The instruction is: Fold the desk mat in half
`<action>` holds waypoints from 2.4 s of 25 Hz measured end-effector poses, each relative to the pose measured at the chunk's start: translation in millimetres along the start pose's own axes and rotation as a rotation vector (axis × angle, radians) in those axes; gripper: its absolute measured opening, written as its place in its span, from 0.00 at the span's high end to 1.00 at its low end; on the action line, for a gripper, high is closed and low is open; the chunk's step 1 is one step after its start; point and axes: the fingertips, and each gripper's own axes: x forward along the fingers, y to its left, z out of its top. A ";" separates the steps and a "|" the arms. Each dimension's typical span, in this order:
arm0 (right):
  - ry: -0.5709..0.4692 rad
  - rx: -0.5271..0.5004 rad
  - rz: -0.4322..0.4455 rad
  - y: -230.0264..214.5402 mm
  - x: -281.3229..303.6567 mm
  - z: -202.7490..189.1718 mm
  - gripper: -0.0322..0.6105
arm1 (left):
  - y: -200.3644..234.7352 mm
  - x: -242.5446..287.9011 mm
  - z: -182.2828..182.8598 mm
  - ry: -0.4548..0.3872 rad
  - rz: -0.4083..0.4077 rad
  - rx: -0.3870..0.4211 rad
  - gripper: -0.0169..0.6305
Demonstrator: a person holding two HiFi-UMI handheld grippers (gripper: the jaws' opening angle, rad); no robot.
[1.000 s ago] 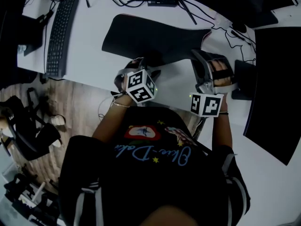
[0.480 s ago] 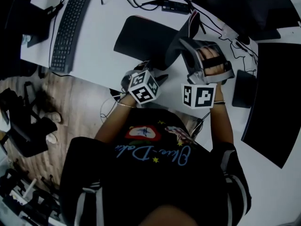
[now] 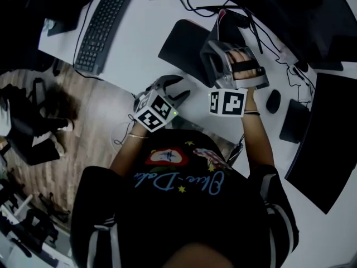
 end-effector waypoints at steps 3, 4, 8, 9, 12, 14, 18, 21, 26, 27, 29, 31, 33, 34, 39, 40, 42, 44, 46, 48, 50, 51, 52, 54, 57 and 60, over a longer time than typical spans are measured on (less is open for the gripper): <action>-0.023 -0.023 0.045 11.0 19.6 15.8 0.88 | 12.5 -19.7 -5.0 -0.024 0.052 -0.053 0.71; -0.031 -0.031 0.061 15.4 26.3 21.6 0.88 | 15.7 -25.6 -7.8 -0.028 0.066 -0.066 0.72; -0.062 -0.069 0.139 37.0 49.7 43.0 0.88 | 24.7 -46.6 -21.1 -0.027 0.116 -0.107 0.72; -0.069 -0.076 0.159 42.6 54.7 47.3 0.87 | 26.7 -51.1 -23.9 -0.029 0.128 -0.118 0.73; -0.079 -0.086 0.198 55.2 65.9 57.7 0.87 | 32.2 -61.9 -33.9 -0.036 0.155 -0.161 0.74; -0.082 -0.096 0.218 62.5 70.4 62.9 0.86 | 35.1 -68.1 -40.0 -0.039 0.169 -0.186 0.75; -0.085 -0.083 0.253 71.6 77.8 68.2 0.86 | 39.4 -77.3 -45.4 -0.049 0.194 -0.211 0.75; -0.073 -0.034 0.265 71.9 78.4 67.1 0.85 | 39.4 -80.0 -46.7 -0.051 0.200 -0.218 0.75; -0.081 0.114 0.256 64.9 76.9 63.5 0.80 | 37.2 -82.7 -48.1 -0.050 0.216 -0.219 0.75; -0.087 0.172 0.255 61.6 76.3 62.7 0.78 | 37.1 -83.2 -48.1 -0.050 0.218 -0.218 0.75; -0.091 0.263 0.264 57.4 75.7 61.6 0.74 | 38.0 -84.8 -47.5 -0.052 0.222 -0.217 0.75; -0.079 0.267 0.265 58.0 76.5 61.1 0.74 | 39.9 -88.2 -46.1 -0.059 0.229 -0.218 0.75; -0.073 0.262 0.249 56.9 76.3 61.4 0.74 | 42.5 -92.7 -42.9 -0.071 0.237 -0.218 0.75; -0.074 0.276 0.236 54.0 75.4 61.5 0.74 | 44.1 -95.1 -40.5 -0.079 0.240 -0.217 0.75; -0.143 0.627 0.170 24.5 56.1 58.9 0.73 | 50.8 -105.6 -20.4 -0.165 0.241 -0.240 0.76; -0.165 0.731 0.168 19.4 50.0 57.7 0.73 | 51.9 -107.5 -15.3 -0.187 0.236 -0.246 0.76; -0.206 0.930 0.183 13.7 37.6 55.2 0.73 | 55.2 -112.3 -5.3 -0.223 0.226 -0.253 0.76; -0.238 1.101 0.191 8.5 24.9 51.8 0.76 | 61.3 -119.7 4.0 -0.250 0.226 -0.248 0.76; -0.265 1.227 0.167 1.6 11.6 46.3 0.82 | 68.6 -129.3 14.9 -0.278 0.228 -0.232 0.78; -0.282 1.310 0.129 -5.5 -2.3 39.8 0.88 | 76.5 -139.7 30.1 -0.324 0.235 -0.217 0.80; -0.297 1.366 0.085 -13.4 -16.9 35.1 0.92 | 83.6 -149.8 47.4 -0.384 0.242 -0.218 0.83; -0.307 1.391 0.062 -17.5 -24.4 33.4 0.93 | 85.6 -153.4 54.9 -0.412 0.237 -0.222 0.83; -0.318 1.418 0.039 -21.4 -31.8 32.0 0.94 | 86.3 -156.1 61.8 -0.436 0.223 -0.227 0.84; -0.344 1.477 -0.004 -27.7 -46.0 30.5 0.95 | 85.8 -160.1 76.1 -0.477 0.178 -0.219 0.87; -0.366 1.531 -0.046 -34.5 -62.3 30.8 0.95 | 87.9 -168.3 94.3 -0.523 0.151 -0.180 0.92; -0.359 1.526 -0.068 -37.8 -72.7 30.7 0.95 | 86.7 -175.8 109.3 -0.561 0.139 -0.155 0.94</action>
